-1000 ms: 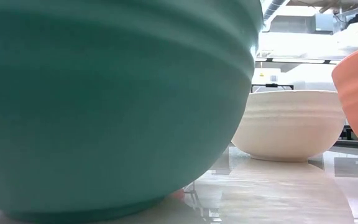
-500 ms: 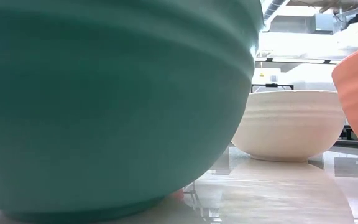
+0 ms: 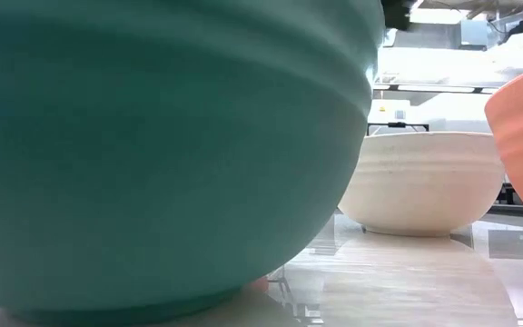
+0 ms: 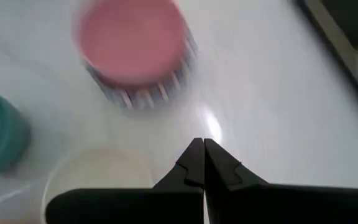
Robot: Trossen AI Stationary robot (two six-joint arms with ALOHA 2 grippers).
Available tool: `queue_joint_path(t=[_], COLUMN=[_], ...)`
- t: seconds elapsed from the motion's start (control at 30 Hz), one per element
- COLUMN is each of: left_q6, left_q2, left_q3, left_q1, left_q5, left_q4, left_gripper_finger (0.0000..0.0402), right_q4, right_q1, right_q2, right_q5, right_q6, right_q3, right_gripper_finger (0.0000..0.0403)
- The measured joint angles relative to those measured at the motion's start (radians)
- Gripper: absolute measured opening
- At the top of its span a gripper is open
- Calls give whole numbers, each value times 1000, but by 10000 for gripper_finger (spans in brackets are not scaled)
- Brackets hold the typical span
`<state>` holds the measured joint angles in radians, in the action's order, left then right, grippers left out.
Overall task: Nest bowls inside each other
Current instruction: Stack the white bowl on top of the pink bowl
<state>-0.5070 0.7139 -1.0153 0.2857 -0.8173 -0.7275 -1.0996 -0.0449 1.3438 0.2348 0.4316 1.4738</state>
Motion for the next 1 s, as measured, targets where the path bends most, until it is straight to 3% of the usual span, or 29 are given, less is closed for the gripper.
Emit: queue_joint_path(t=[0.17, 0.33, 0.47, 0.67, 1.0], left_q6=[-95, -163, -181, -216, -223], left_q2=[4, 20, 40, 79, 98], left_q3=[0, 0, 0, 0, 0], left_q1=[0, 0, 0, 0, 0], left_q5=[-1, -9, -6, -2, 26], left_q4=[0, 0, 0, 0, -1], left_gripper_finger=[185, 185, 185, 185, 185], right_q4=[-318, -363, -269, -31, 138], right_q1=[-63, -174, -235, -275, -268], right_q2=[-1, 0, 0, 0, 3], right_q5=[-6, -38, -102, -107, -107], right_q6=[351, 592, 713, 794, 836], right_q3=[-32, -136, -234, -330, -491], right_gripper_finger=[22, 78, 136, 206, 225])
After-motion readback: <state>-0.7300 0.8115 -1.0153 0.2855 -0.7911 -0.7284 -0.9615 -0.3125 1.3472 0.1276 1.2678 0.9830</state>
